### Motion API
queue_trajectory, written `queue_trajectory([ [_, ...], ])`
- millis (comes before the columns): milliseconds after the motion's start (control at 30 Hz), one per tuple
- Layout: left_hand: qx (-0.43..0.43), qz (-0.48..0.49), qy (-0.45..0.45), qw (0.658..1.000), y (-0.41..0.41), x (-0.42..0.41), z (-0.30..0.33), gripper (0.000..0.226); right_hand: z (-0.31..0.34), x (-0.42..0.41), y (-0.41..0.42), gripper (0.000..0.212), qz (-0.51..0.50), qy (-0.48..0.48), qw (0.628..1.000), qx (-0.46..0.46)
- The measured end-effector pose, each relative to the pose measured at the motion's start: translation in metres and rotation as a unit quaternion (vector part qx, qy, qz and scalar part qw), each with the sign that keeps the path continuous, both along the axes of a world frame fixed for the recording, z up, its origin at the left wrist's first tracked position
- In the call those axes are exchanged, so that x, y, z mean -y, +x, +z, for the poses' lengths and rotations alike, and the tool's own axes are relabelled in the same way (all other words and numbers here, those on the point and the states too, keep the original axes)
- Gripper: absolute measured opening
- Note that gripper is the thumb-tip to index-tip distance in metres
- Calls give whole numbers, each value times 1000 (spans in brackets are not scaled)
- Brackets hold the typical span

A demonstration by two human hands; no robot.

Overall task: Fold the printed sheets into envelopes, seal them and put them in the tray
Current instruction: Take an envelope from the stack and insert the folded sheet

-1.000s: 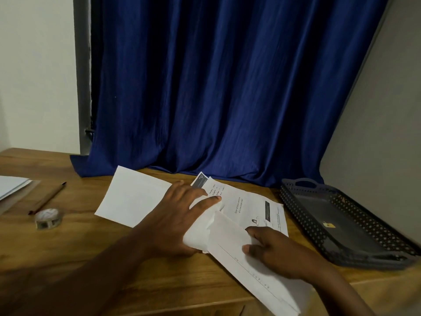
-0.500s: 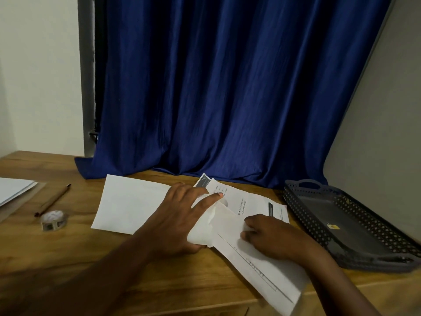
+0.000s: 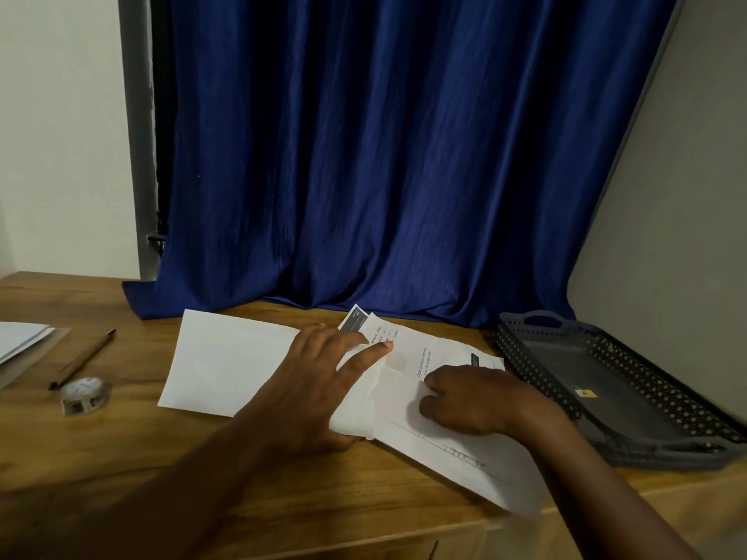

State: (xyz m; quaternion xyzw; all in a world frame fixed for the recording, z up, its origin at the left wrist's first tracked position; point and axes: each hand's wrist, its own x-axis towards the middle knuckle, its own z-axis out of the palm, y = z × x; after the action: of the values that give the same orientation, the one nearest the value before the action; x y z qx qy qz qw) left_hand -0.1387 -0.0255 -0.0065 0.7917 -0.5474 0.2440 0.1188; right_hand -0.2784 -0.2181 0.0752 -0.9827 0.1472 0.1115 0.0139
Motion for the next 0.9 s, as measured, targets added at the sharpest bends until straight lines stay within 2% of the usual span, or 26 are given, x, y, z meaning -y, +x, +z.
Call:
queue_trajectory([
  [100,-1,-8,10,1000,1,2,-3,119,-3,-5,8,29,10,18,998,67],
  [200,2,-13,5,1000,1,2,-6,117,-8,-9,19,26,-13,19,984,178],
  [333,-13,-12,-5,1000,4,2,-7,115,-18,-13,29,43,-51,46,959,274],
  [500,-5,-6,-10,1000,5,1,-7,115,-31,-14,21,48,-35,48,939,340],
  [633,-18,-4,-34,999,5,-2,-3,116,-35,7,-10,63,-69,49,899,429],
  [700,-21,-4,-50,999,5,-3,-2,115,-35,21,-32,71,-114,130,883,437],
  [767,-21,-2,-60,998,5,-4,0,115,-37,28,-52,76,-166,271,847,426],
  [833,-13,-1,-67,998,5,-3,0,114,-44,32,-62,65,-205,386,809,393],
  [900,-15,-1,-68,998,3,-3,0,114,-53,31,-66,45,-214,449,792,354],
])
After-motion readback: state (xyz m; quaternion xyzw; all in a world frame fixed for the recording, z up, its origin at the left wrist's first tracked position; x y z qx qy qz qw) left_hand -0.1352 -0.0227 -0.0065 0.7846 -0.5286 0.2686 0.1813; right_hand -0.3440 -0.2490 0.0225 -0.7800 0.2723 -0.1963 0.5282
